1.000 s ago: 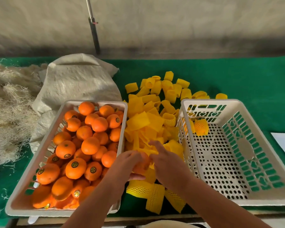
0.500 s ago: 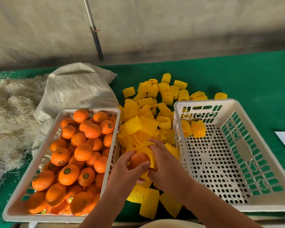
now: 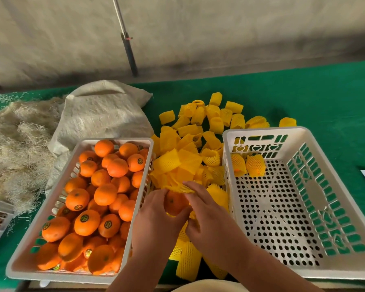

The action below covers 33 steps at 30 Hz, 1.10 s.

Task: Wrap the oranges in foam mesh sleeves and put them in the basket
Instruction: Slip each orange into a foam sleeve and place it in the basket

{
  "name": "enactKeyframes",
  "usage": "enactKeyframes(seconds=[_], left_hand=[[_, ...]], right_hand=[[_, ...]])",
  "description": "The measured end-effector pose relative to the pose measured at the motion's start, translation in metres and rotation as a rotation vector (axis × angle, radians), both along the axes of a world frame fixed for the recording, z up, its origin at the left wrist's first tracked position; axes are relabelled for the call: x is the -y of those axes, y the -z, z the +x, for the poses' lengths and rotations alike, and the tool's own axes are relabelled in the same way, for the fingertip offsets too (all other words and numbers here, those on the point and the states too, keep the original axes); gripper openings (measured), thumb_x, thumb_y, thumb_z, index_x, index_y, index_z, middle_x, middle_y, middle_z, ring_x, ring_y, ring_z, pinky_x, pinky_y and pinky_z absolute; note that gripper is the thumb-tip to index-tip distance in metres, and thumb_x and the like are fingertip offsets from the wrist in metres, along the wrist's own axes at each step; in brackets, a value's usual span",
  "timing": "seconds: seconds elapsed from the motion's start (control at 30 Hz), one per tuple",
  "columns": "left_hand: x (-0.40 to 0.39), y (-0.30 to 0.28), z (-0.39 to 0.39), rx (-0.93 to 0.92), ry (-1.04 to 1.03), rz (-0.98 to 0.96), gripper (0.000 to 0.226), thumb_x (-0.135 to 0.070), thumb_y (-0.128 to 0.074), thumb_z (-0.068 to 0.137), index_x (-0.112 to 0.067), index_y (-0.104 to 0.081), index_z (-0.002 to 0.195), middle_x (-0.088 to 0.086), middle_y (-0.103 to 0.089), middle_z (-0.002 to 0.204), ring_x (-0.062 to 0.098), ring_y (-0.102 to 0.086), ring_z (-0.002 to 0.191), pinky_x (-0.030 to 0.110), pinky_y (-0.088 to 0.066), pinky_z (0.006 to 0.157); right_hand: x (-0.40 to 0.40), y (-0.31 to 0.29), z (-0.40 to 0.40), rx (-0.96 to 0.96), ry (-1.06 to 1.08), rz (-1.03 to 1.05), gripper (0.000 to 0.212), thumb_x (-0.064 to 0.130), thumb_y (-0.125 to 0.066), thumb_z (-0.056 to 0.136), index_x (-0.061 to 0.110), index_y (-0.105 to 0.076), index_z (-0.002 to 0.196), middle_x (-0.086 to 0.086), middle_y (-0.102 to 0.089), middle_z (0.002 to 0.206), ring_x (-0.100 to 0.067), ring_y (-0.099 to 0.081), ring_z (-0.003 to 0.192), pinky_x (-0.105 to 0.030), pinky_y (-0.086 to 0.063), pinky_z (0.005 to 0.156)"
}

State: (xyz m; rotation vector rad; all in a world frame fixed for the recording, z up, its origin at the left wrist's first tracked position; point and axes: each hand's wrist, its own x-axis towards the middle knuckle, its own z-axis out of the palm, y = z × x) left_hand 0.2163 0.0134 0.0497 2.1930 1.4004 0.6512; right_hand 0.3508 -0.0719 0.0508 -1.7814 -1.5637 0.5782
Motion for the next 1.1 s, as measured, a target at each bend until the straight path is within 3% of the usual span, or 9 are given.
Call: enactKeyframes(seconds=[0.1, 0.23, 0.37, 0.43, 0.53, 0.7, 0.83, 1.0, 1.1], left_hand=[[-0.002, 0.003, 0.0, -0.002, 0.003, 0.088, 0.055, -0.063, -0.07, 0.079, -0.029, -0.06, 0.121, -0.02, -0.058, 0.109, 0.003, -0.058, 0.09, 0.011, -0.045, 0.068], [-0.011, 0.013, -0.005, 0.083, 0.013, 0.187, 0.052, -0.031, -0.076, 0.083, -0.022, -0.051, 0.127, -0.003, -0.061, 0.121, 0.022, -0.065, 0.1, 0.022, -0.048, 0.072], [-0.018, 0.017, -0.012, 0.104, 0.045, 0.233, 0.078, -0.011, -0.092, 0.069, -0.016, -0.049, 0.134, -0.005, -0.052, 0.13, 0.026, -0.064, 0.11, 0.032, -0.061, 0.074], [-0.018, 0.017, -0.012, 0.111, 0.055, 0.252, 0.076, -0.014, -0.091, 0.071, -0.013, -0.05, 0.135, -0.001, -0.054, 0.133, 0.029, -0.065, 0.11, 0.034, -0.063, 0.072], [-0.012, 0.013, -0.005, 0.107, 0.095, 0.265, 0.059, -0.024, -0.078, 0.084, -0.014, -0.048, 0.135, 0.002, -0.055, 0.136, 0.03, -0.067, 0.109, 0.032, -0.063, 0.072], [-0.009, 0.009, 0.004, 0.012, 0.128, 0.285, 0.065, -0.022, -0.082, 0.08, -0.01, -0.047, 0.134, 0.015, -0.061, 0.133, 0.037, -0.066, 0.116, 0.033, -0.056, 0.081], [-0.01, 0.009, 0.005, -0.059, 0.15, 0.295, 0.073, -0.029, -0.083, 0.078, -0.008, -0.048, 0.138, 0.016, -0.06, 0.138, 0.038, -0.066, 0.119, 0.035, -0.053, 0.087], [-0.009, 0.004, 0.005, 0.0, 0.109, 0.201, 0.069, -0.061, -0.058, 0.087, -0.017, -0.047, 0.14, 0.001, -0.051, 0.144, 0.026, -0.065, 0.118, 0.03, -0.062, 0.076], [-0.006, 0.006, 0.003, 0.008, 0.119, 0.129, 0.062, -0.051, -0.071, 0.088, -0.024, -0.051, 0.141, -0.013, -0.043, 0.149, 0.018, -0.065, 0.116, 0.033, -0.064, 0.075]], right_hand=[[0.005, -0.001, -0.001, -0.006, -0.06, 0.008, 0.064, 0.025, -0.055, 0.1, 0.032, -0.031, 0.159, 0.033, -0.008, 0.164, 0.002, -0.055, 0.109, 0.001, -0.04, 0.085], [0.01, -0.005, -0.007, 0.018, -0.168, 0.111, 0.054, 0.031, -0.053, 0.101, 0.036, -0.037, 0.153, 0.028, -0.018, 0.162, 0.0, -0.059, 0.1, -0.018, -0.054, 0.08], [0.007, -0.012, 0.003, -0.192, 0.12, 0.235, 0.047, 0.042, -0.068, 0.092, 0.036, -0.053, 0.137, 0.023, -0.046, 0.138, -0.01, -0.06, 0.109, -0.022, -0.054, 0.077], [-0.001, -0.014, 0.012, -0.269, 0.255, 0.169, 0.08, 0.063, -0.074, 0.082, 0.039, -0.038, 0.149, 0.022, -0.04, 0.145, -0.008, -0.05, 0.129, -0.025, -0.053, 0.091], [-0.014, -0.015, 0.013, -0.393, 0.199, -0.071, 0.118, 0.074, -0.079, 0.07, 0.051, -0.005, 0.159, 0.021, -0.022, 0.163, -0.005, -0.029, 0.148, -0.036, -0.043, 0.115], [-0.026, -0.008, 0.0, -0.358, 0.241, -0.057, 0.109, 0.061, -0.081, 0.075, 0.057, -0.006, 0.155, 0.016, -0.031, 0.155, -0.009, -0.041, 0.138, -0.033, -0.054, 0.105], [-0.029, 0.0, -0.005, -0.313, 0.337, -0.004, 0.099, 0.061, -0.078, 0.079, 0.056, -0.012, 0.153, 0.019, -0.038, 0.148, -0.005, -0.043, 0.131, -0.023, -0.053, 0.099], [-0.029, 0.005, 0.0, -0.387, 0.436, -0.008, 0.087, 0.052, -0.077, 0.082, 0.047, -0.025, 0.151, 0.013, -0.045, 0.14, -0.013, -0.051, 0.127, -0.038, -0.057, 0.098], [-0.029, 0.009, 0.003, -0.365, 0.442, -0.012, 0.087, 0.052, -0.079, 0.083, 0.044, -0.027, 0.152, 0.015, -0.045, 0.141, -0.007, -0.048, 0.126, -0.024, -0.053, 0.095]])
